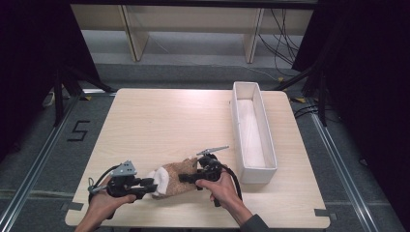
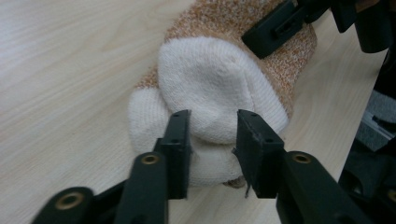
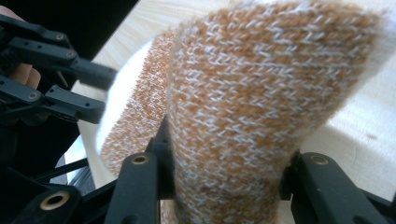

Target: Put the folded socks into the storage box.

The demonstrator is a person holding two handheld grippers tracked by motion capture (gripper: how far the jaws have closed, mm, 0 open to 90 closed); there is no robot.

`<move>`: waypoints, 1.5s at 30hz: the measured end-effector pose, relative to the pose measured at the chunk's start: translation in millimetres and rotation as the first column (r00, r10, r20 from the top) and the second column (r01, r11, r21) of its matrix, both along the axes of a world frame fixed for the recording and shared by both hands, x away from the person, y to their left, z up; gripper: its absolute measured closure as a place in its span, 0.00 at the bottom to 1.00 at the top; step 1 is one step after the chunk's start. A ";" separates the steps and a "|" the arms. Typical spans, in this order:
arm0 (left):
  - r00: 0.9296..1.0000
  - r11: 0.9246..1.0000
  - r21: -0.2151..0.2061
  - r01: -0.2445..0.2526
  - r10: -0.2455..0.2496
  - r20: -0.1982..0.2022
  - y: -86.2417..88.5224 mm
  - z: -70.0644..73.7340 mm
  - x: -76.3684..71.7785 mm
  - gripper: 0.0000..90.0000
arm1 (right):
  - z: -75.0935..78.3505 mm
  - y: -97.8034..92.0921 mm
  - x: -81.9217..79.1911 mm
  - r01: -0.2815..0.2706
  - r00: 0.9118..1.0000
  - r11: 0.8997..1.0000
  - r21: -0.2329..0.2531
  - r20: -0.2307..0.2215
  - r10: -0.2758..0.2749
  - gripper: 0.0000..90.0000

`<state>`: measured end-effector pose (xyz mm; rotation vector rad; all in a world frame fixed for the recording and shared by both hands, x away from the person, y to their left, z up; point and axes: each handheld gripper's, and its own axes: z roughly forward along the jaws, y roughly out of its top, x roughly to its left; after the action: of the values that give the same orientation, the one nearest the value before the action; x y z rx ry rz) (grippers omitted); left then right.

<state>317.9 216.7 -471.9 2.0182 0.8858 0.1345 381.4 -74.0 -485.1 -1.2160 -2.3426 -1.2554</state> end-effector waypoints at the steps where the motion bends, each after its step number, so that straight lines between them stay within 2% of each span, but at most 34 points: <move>1: 1.000 1.000 -0.003 -0.015 0.015 0.010 2.4 2.6 -3.0 0.67 | 2.7 0.0 0.0 -0.013 1.000 1.000 0.012 0.005 0.013 0.65; 2: 0.999 1.000 -0.009 -0.028 0.028 0.017 4.0 5.0 -7.0 0.65 | 6.7 0.2 -0.9 -0.008 1.000 1.000 0.001 0.030 0.008 0.65; 3: 0.999 1.000 -0.017 -0.026 0.027 0.022 5.0 6.9 -10.9 0.61 | 10.3 0.7 -1.4 -0.014 1.000 1.000 0.007 0.025 0.014 0.65; 4: 0.999 0.999 -0.023 -0.028 0.029 0.029 5.8 7.9 -15.3 0.58 | 14.0 1.0 -1.5 -0.020 0.999 1.000 0.001 0.041 0.020 0.65; 5: 0.999 0.999 -0.016 -0.042 0.042 0.024 5.9 8.7 -18.3 0.55 | 19.7 2.2 -1.4 -0.037 0.998 0.999 -0.011 0.053 0.038 0.65; 9: 1.000 1.000 0.005 -0.020 0.020 -0.014 6.6 2.8 -22.3 0.48 | 41.0 2.8 3.5 -0.055 0.995 0.997 -0.048 0.082 0.059 0.65; 10: 1.000 0.999 0.037 -0.008 0.009 -0.028 7.6 2.5 -22.3 0.47 | 48.4 2.5 4.9 -0.069 0.994 0.996 -0.052 0.085 0.074 0.65; 12: 0.999 0.999 0.054 -0.003 0.006 -0.050 5.6 -2.3 -21.4 0.45 | 63.1 0.1 9.1 -0.079 0.991 0.993 -0.084 0.104 0.087 0.65; 13: 0.998 0.997 0.075 0.002 0.002 -0.056 5.3 -3.0 -21.1 0.43 | 70.3 -1.1 11.5 -0.087 0.989 0.991 -0.097 0.109 0.097 0.65; 14: 0.998 0.996 0.083 0.011 -0.006 -0.062 4.8 -3.9 -20.8 0.43 | 78.0 -2.8 13.4 -0.078 0.990 0.991 -0.108 0.110 0.090 0.65; 16: 0.998 0.996 0.084 0.014 -0.008 -0.068 3.0 -5.5 -21.5 0.43 | 92.9 -6.5 17.4 -0.084 0.988 0.988 -0.131 0.114 0.099 0.65; 17: 0.997 0.997 0.077 0.013 -0.007 -0.072 1.5 -6.2 -22.2 0.43 | 99.7 -8.5 19.9 -0.087 0.984 0.984 -0.156 0.138 0.109 0.65; 19: 0.997 0.997 0.079 0.025 -0.019 -0.078 0.8 -6.8 -22.0 0.43 | 112.7 -11.3 22.1 -0.076 0.987 0.982 -0.176 0.125 0.098 0.65; 20: 0.996 0.997 0.078 0.025 -0.018 -0.082 0.5 -7.2 -22.1 0.43 | 119.6 -13.9 24.7 -0.076 0.986 0.978 -0.194 0.133 0.102 0.65; 21: 0.996 0.996 0.084 0.023 -0.016 -0.085 0.5 -7.4 -22.1 0.43 | 123.1 -16.3 27.0 -0.073 0.984 0.975 -0.209 0.145 0.105 0.65; 23: 0.996 0.996 0.086 0.026 -0.018 -0.091 1.2 -9.4 -20.9 0.43 | 131.3 -20.1 30.7 -0.070 0.985 0.970 -0.233 0.135 0.104 0.65; 24: 0.996 0.996 0.085 0.026 -0.018 -0.093 1.4 -10.0 -20.6 0.43 | 135.3 -23.7 34.3 -0.076 0.981 0.963 -0.260 0.151 0.118 0.65; 25: 0.996 0.995 0.093 0.021 -0.013 -0.090 2.0 -10.9 -20.3 0.43 | 138.8 -24.8 33.3 -0.059 0.989 0.962 -0.268 0.116 0.093 0.65; 26: 0.995 0.996 0.087 0.021 -0.013 -0.094 2.3 -11.6 -20.1 0.43 | 142.1 -27.1 34.9 -0.058 0.990 0.958 -0.281 0.106 0.091 0.65; 27: 0.995 0.996 0.086 0.025 -0.016 -0.102 2.8 -12.1 -19.6 0.43 | 144.7 -29.9 36.8 -0.058 0.988 0.956 -0.286 0.119 0.096 0.65; 29: 0.995 0.996 0.088 0.025 -0.015 -0.103 3.1 -12.9 -19.4 0.43 | 151.2 -33.1 37.0 -0.041 0.991 0.943 -0.331 0.110 0.082 0.65; 30: 0.994 0.996 0.088 0.025 -0.016 -0.106 3.0 -13.2 -19.6 0.43 | 153.1 -35.5 38.8 -0.050 0.987 0.939 -0.341 0.129 0.100 0.65; 34: 0.994 0.996 0.085 0.032 -0.023 -0.109 1.6 -14.0 -19.3 0.43 | 163.6 -41.8 42.3 -0.047 0.986 0.927 -0.372 0.131 0.102 0.65; 36: 0.993 0.996 0.086 0.034 -0.024 -0.112 1.5 -14.7 -18.8 0.43 | 170.1 -44.5 43.1 -0.047 0.988 0.922 -0.384 0.118 0.099 0.65; 39: 0.992 0.996 0.085 0.035 -0.025 -0.120 1.9 -16.5 -18.3 0.43 | 179.8 -50.0 46.2 -0.049 0.984 0.918 -0.393 0.140 0.112 0.65; 42: 0.991 0.996 0.086 0.035 -0.023 -0.128 2.2 -18.9 -17.7 0.43 | 191.5 -58.1 50.5 -0.023 0.984 0.920 -0.392 0.152 0.089 0.65; 43: 0.991 0.995 0.090 0.041 -0.028 -0.134 2.3 -19.1 -18.0 0.42 | 195.1 -61.9 53.0 -0.018 0.981 0.921 -0.388 0.170 0.091 0.65; 44: 0.991 0.995 0.095 0.037 -0.024 -0.128 2.2 -19.4 -18.3 0.42 | 199.5 -64.8 53.8 -0.009 0.985 0.922 -0.386 0.158 0.076 0.65; 45: 0.991 0.995 0.096 0.036 -0.023 -0.130 2.2 -19.6 -17.9 0.42 | 203.0 -68.9 56.2 -0.003 0.980 0.924 -0.381 0.184 0.079 0.65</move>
<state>300.0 218.9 -491.5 2.1502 0.9456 0.0314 437.5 -142.8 -282.0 -1.1819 -2.8411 -0.9729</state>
